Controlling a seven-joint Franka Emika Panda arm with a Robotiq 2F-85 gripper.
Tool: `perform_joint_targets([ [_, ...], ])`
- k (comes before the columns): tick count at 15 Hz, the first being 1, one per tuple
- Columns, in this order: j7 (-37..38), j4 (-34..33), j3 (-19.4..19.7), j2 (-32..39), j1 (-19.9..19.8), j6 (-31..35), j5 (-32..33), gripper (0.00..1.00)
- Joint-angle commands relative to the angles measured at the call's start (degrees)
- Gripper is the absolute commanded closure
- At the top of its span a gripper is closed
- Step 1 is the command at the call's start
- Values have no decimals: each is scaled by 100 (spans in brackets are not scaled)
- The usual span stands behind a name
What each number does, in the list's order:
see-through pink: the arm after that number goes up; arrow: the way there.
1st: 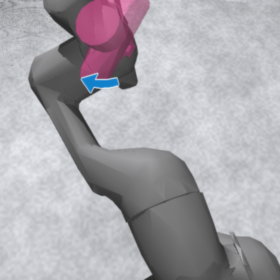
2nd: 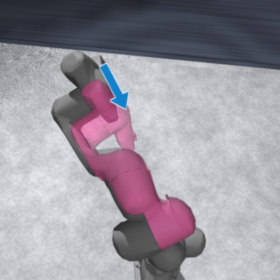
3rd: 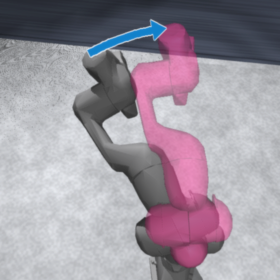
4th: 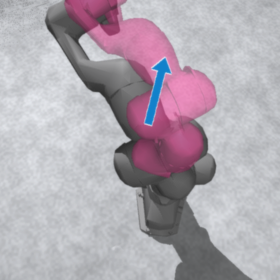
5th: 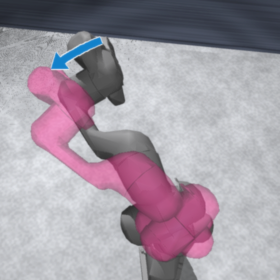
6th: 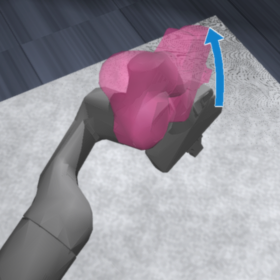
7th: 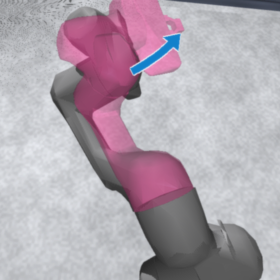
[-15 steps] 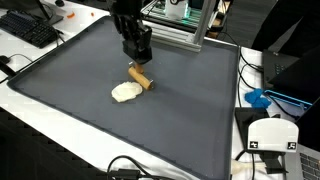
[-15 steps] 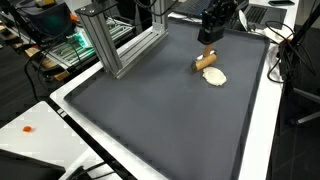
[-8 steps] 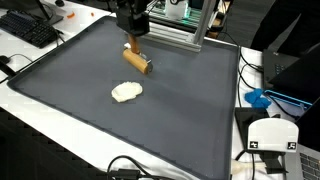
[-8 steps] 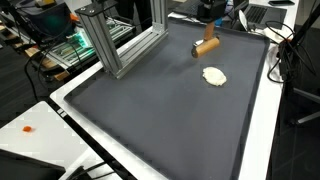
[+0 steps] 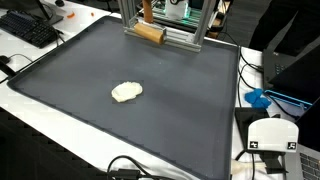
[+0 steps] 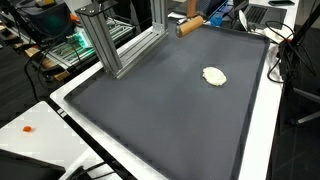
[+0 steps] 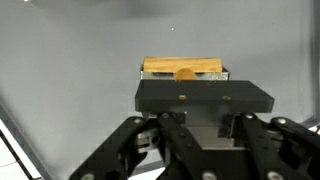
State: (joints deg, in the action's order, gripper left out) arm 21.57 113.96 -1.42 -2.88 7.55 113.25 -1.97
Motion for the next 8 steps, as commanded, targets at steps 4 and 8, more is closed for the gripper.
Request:
perform_joint_targets([
  [4, -537, 1515, -225, -1571, -90, 31, -239, 78],
  [8, -869, 2019, -346, -2161, -7, -30, -505, 78],
])
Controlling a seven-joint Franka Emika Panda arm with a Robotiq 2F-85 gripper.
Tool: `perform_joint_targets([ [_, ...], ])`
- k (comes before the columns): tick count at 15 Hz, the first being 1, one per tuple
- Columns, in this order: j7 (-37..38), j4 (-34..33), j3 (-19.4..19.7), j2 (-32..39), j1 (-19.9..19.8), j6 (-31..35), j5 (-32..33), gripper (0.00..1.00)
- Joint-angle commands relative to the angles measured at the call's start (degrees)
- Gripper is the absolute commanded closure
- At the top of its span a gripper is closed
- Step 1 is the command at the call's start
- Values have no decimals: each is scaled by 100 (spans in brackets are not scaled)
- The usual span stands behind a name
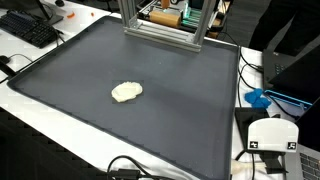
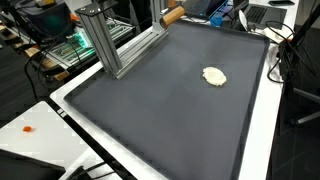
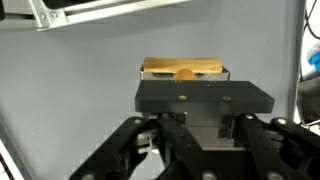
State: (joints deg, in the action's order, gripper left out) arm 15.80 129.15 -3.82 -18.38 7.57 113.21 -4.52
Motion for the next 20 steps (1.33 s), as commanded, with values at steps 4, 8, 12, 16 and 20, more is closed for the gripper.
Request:
perform_joint_targets([
  [4, -562, 843, -221, -1027, 41, -127, -294, 78],
  [8, -761, 1045, -259, -1332, 119, -348, -367, 78],
  [12, -897, 1119, -279, -1545, 201, -654, -533, 78],
  [16, -966, 1219, -330, -1671, 256, -757, -604, 78],
  [20, -932, 1409, -407, -1721, 264, -708, -604, 78],
])
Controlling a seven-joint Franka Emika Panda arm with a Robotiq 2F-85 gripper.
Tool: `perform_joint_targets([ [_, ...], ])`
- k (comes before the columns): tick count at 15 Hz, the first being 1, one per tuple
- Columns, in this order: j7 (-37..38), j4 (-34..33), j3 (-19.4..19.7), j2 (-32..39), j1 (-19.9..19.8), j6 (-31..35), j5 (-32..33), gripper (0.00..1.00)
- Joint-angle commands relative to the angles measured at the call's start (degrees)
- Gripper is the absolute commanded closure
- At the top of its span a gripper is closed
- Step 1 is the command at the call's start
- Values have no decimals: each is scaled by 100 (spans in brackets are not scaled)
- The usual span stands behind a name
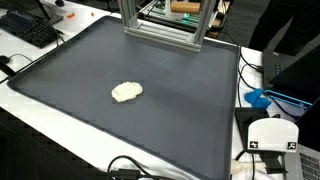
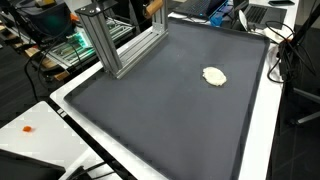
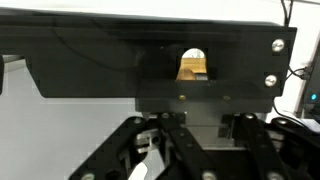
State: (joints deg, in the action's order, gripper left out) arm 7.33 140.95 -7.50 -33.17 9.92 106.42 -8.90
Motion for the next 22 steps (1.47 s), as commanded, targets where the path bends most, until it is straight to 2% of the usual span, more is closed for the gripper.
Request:
perform_joint_targets([
  [1, -78, 277, -49, -246, 46, -15, -204, 78],
  [16, 45, 633, -210, -485, 89, 66, -204, 78],
  [17, 49, 642, -215, -495, 92, 61, -208, 28],
  [18, 36, 642, -209, -503, 100, 49, -226, 27],
  [22, 27, 631, -215, -569, 123, 46, -284, 1],
])
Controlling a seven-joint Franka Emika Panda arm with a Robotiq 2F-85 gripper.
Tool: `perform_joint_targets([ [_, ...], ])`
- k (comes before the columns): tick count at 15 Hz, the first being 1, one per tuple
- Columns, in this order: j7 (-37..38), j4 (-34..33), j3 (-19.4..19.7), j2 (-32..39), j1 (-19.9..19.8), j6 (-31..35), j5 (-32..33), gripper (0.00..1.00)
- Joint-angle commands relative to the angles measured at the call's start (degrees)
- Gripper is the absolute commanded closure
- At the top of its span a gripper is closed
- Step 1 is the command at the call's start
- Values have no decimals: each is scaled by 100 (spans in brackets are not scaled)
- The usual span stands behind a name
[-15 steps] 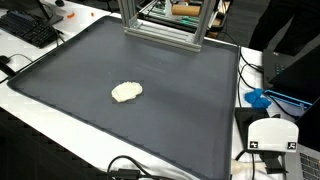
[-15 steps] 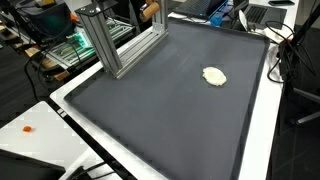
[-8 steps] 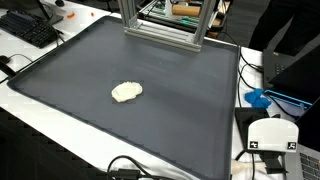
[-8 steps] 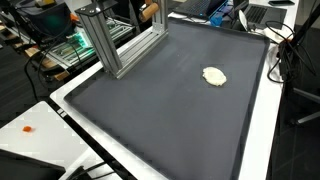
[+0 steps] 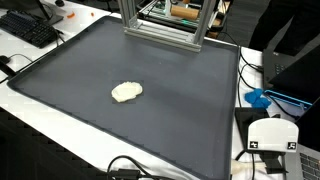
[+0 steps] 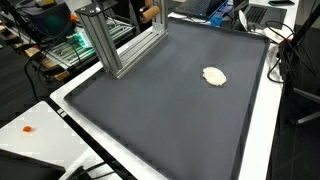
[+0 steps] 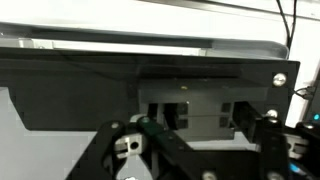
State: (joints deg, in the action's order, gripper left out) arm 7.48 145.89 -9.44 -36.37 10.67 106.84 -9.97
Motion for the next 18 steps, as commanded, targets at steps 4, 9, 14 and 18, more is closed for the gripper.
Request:
perform_joint_targets([
  [4, -14, -13, -20, -297, 33, -21, -134, 0],
  [9, 280, -486, -51, -36, -145, 198, -125, 0],
  [14, 926, -831, -199, 663, -432, 1095, 11, 0],
  [18, 1426, -964, -345, 1393, -661, 1902, 328, 0],
])
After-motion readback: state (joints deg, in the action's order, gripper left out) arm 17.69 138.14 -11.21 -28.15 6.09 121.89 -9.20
